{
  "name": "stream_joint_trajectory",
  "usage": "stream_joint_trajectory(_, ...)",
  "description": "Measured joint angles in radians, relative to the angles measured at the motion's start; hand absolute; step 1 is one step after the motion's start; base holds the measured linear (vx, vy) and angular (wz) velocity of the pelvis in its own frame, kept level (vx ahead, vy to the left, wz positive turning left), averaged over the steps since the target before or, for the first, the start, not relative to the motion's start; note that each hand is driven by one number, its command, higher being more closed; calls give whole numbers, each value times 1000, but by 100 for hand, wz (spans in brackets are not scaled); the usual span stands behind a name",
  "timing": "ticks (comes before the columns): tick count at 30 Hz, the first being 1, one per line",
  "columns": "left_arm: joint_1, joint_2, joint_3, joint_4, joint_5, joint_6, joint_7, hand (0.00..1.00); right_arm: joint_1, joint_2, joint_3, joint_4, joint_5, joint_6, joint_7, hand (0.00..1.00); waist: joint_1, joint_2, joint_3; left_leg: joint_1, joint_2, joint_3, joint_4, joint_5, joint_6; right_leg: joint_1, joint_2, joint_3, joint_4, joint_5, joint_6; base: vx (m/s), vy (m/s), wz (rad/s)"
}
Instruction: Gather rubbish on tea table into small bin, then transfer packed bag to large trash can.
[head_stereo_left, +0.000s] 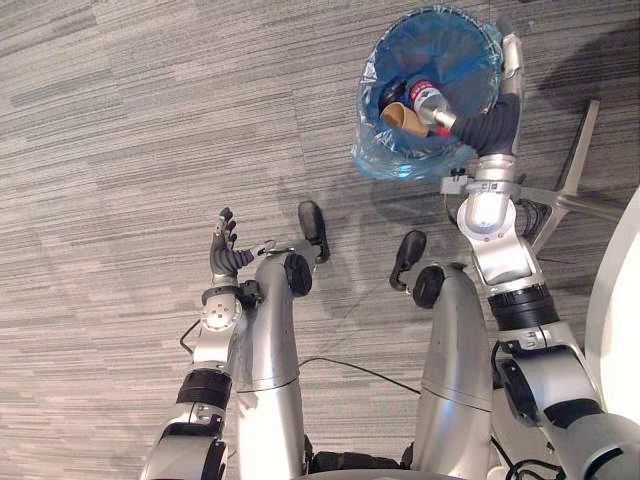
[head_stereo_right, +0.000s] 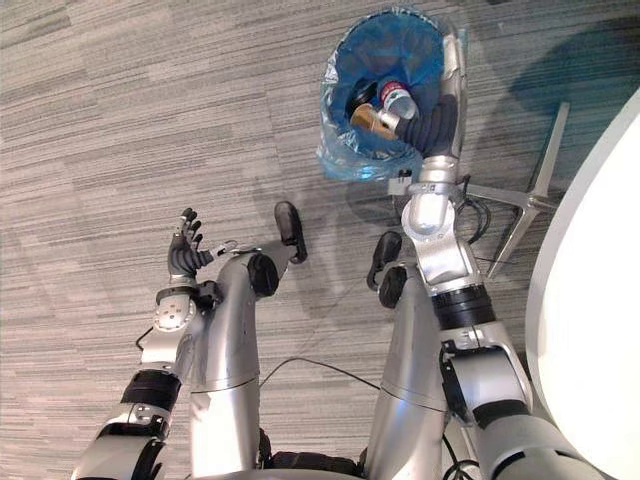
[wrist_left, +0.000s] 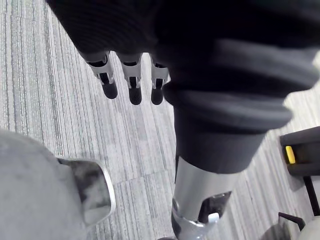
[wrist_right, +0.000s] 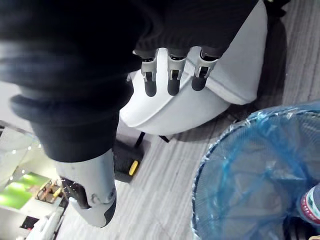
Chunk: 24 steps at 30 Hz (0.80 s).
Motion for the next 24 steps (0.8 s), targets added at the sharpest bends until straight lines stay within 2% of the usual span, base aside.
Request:
stream_joint_trajectory(11, 8, -1, -2, 4, 7, -18, 1, 0, -30, -30, 147, 188, -177, 5, 63, 0, 2, -1, -14, -11, 0, -8, -13, 3, -4, -2, -1, -16, -13, -1, -3, 0, 0, 0)
stream_joint_trajectory(20, 7, 14, -2, 16, 3, -29, 1, 0, -69, -36, 229, 364, -231, 17, 104, 0, 4, -1, -14, -41, -6, -12, -29, 11, -16, -33, -5, -23, -16, -3, -6, -19, 15, 4)
stream_joint_trajectory(24, 6, 15, -2, 16, -3, -30, 1, 0, -67, -32, 236, 405, -248, 41, 104, 0, 3, -1, -14, -45, -6, -18, -31, 12, -18, -33, -5, -31, -17, -7, -11, 0, 0, 0)
